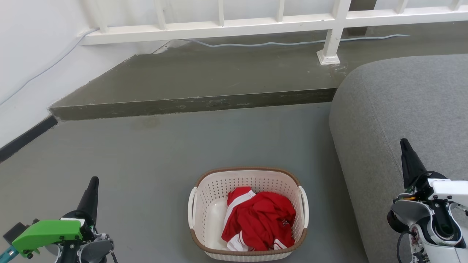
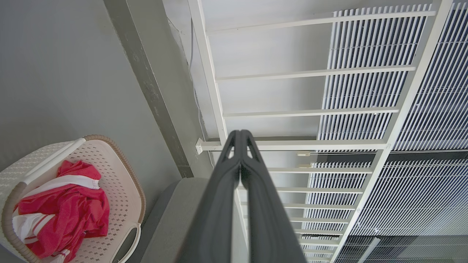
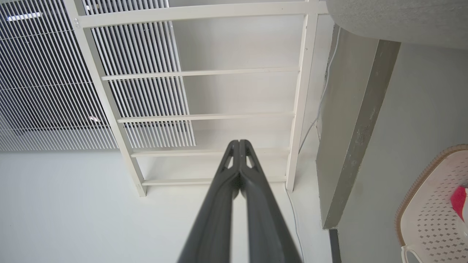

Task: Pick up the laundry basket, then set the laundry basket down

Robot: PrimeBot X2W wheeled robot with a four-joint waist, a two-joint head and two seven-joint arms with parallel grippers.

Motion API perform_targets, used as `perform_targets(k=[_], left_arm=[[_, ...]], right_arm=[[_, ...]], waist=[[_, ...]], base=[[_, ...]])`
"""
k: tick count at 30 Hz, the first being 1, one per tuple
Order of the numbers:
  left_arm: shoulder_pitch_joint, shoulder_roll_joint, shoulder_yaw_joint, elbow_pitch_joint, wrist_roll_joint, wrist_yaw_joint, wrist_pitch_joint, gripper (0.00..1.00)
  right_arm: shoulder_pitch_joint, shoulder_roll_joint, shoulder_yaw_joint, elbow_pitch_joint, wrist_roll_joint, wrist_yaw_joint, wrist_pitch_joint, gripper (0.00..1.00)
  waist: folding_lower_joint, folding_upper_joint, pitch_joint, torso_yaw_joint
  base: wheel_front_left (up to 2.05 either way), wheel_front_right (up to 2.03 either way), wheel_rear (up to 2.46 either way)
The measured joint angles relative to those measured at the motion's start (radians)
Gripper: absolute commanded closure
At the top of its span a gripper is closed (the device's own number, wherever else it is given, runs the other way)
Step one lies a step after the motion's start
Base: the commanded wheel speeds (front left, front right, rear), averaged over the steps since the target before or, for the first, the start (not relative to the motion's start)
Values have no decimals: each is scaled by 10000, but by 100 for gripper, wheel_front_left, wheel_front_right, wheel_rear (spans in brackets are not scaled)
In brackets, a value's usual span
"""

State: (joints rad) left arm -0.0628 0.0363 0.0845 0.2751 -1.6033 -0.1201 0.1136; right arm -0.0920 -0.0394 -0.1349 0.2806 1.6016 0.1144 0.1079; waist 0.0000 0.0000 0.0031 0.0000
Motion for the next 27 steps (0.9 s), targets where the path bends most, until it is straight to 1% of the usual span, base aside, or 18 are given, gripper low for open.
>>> perform_targets(k=[27], left_arm=[[0,0,0,0,0,0,0,100]], right_arm=[[0,0,0,0,0,0,0,100]], waist=[[0,0,0,0]], base=[[0,0,0]])
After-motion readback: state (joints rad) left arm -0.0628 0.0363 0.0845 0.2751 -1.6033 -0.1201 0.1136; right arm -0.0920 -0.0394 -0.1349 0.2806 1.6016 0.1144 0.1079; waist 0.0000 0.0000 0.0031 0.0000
